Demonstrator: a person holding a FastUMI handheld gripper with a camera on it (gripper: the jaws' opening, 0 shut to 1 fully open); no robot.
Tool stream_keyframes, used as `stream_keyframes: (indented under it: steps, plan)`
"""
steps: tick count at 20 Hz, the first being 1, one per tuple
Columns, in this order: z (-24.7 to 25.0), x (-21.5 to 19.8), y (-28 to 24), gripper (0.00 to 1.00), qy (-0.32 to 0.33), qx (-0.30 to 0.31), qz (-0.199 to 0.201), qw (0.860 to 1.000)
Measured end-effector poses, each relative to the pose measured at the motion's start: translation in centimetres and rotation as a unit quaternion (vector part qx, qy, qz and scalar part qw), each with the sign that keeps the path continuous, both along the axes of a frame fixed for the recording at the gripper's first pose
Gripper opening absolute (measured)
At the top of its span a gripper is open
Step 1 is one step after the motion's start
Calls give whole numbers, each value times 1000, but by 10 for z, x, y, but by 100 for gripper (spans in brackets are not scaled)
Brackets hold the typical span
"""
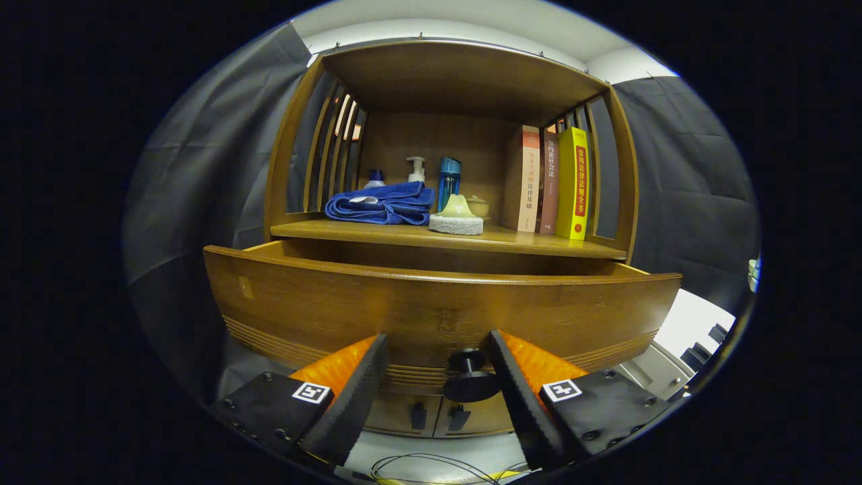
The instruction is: Pull open the drawer, take out the items inside it, and place them on the countertop above the cabinet.
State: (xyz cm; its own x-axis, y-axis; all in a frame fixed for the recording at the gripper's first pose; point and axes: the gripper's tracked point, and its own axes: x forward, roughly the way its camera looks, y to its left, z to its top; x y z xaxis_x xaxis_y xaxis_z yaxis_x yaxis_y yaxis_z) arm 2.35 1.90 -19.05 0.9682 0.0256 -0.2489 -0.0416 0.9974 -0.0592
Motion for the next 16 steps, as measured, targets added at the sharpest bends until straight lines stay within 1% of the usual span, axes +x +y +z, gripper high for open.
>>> stream_keyframes:
  steps: [16]
  plan:
    - [-10, 40, 1, 100, 8, -4, -2, 1000]
